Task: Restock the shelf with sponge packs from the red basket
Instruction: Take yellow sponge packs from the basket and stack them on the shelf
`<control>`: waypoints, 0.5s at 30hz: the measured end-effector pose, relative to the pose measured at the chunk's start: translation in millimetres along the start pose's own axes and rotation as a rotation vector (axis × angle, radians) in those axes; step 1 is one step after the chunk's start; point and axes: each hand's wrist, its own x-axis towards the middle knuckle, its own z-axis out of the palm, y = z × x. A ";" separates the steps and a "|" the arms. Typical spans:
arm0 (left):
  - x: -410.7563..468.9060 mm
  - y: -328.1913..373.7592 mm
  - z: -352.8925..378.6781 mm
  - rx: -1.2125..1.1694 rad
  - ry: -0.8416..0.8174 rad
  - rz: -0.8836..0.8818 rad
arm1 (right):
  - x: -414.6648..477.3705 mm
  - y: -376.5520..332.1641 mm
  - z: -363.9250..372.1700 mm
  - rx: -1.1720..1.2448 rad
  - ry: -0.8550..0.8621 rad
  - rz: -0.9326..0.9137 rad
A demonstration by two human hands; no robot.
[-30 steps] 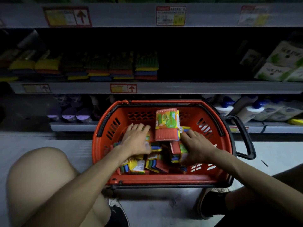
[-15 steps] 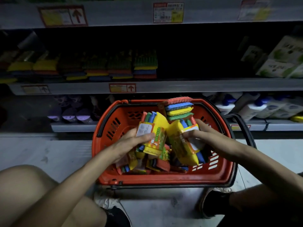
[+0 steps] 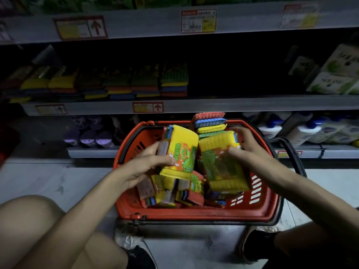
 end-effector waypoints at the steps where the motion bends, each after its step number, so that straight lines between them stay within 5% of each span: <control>1: -0.9 5.4 -2.8 0.025 0.024 0.017 | 1.1 -1.8 -6.2 -0.026 0.003 -0.037; 9: -17.7 46.6 -13.5 0.380 0.206 0.174 | 6.1 -24.6 -25.9 -0.051 -0.029 -0.026; 15: -18.1 67.0 7.4 0.389 0.246 0.200 | 7.8 -19.9 -21.9 -0.118 -0.009 -0.063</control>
